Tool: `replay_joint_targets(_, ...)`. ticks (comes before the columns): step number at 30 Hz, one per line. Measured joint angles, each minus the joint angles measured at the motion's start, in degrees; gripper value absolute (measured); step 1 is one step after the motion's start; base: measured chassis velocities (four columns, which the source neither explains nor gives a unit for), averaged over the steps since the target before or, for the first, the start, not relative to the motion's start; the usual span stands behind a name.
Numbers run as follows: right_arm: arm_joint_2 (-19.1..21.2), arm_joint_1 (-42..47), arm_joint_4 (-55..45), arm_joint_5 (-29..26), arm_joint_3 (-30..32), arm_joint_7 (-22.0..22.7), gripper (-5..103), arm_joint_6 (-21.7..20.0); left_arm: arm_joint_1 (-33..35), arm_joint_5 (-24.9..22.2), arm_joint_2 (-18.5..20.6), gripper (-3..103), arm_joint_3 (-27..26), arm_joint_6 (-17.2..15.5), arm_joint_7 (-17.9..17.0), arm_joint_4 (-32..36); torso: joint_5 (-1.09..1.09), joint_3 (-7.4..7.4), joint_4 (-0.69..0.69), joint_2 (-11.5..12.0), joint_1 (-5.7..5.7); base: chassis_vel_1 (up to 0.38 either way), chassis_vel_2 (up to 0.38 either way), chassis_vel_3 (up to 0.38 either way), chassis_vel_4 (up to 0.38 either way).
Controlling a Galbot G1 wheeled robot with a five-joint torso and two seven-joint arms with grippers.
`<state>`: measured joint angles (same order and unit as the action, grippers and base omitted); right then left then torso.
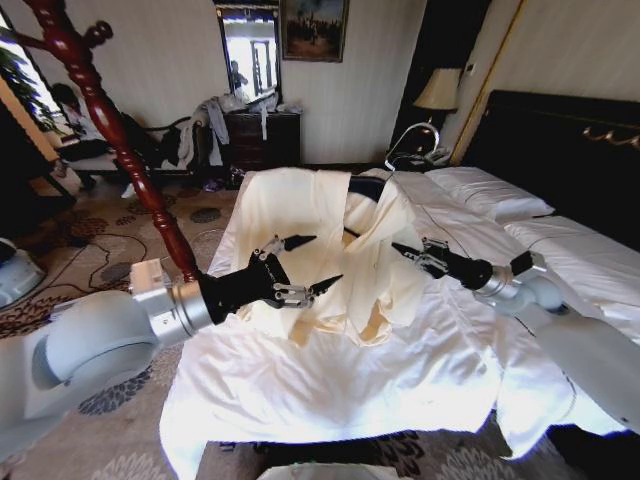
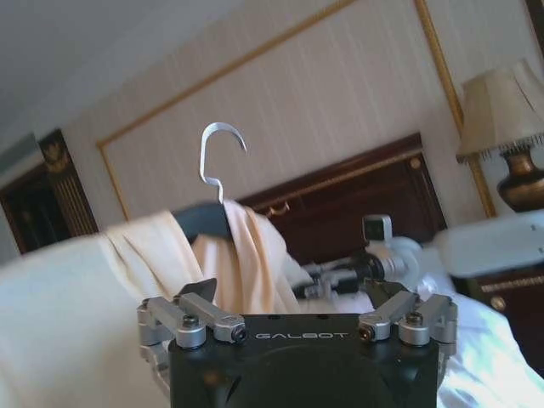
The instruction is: Pick up the clothes from the bed and hang them on the clothes hanger.
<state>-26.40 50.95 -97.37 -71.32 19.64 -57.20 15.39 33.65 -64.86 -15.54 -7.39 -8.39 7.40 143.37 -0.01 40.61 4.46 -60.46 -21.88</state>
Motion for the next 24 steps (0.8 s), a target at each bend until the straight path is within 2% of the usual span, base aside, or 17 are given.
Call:
replay_joint_targets(4,-0.13,1.2,0.87,3.97,0.48,-2.43,21,1.33,-1.43,-6.32,-1.93,100,-3.43,0.28,-3.76,-1.49,0.0,0.0,0.01,0.0,0.0,0.0,0.0,0.0,0.0)
replay_joint_targets(7,-0.63,1.6,1.46,6.02,0.44,-3.37,21,2.38,-2.39,-8.4,-2.08,100,-5.25,0.35,-5.09,-3.7,0.0,0.0,0.02,0.0,0.0,0.0,0.0,0.0,0.0)
replay_joint_targets(11,-1.3,1.54,2.09,7.69,0.06,-4.39,21,3.53,-2.75,-7.5,-0.67,100,-6.26,-1.1,-5.11,-6.93,0.0,0.0,0.01,0.0,0.0,0.0,0.0,0.0,0.0)
replay_joint_targets(15,-2.07,0.47,3.39,10.53,-0.64,-7.23,21,4.81,-1.83,-6.19,1.81,100,-5.45,-2.77,-0.99,-10.04,0.0,0.0,-0.01,0.0,0.0,0.0,0.0,0.0,0.0)
replay_joint_targets(16,-2.07,0.47,3.39,10.53,-0.64,-7.23,21,4.81,-1.83,-6.19,1.81,100,-5.45,-2.77,-0.99,-10.04,0.0,0.0,-0.01,0.0,0.0,0.0,0.0,0.0,0.0)
replay_joint_targets(18,-2.34,-0.25,3.58,11.6,-0.84,-9.6,21,5.07,-1.35,-4.43,2.51,100,-3.85,-2.55,3.34,-11.43,0.01,0.0,0.0,0.0,0.0,0.0,0.0,0.0,0.0)
replay_joint_targets(19,-2.34,-0.25,3.58,11.6,-0.84,-9.6,21,5.07,-1.35,-4.43,2.51,100,-3.85,-2.55,3.34,-11.43,0.01,0.0,0.0,0.0,0.0,0.0,0.0,0.0,0.0)
replay_joint_targets(24,-2.37,-0.8,4.25,14.19,-0.83,-12.53,21,5.86,-0.55,-4.99,2.53,100,-1.48,-2.08,9.49,-13.08,0.0,0.0,0.0,0.0,0.0,0.0,0.0,0.0,0.0)
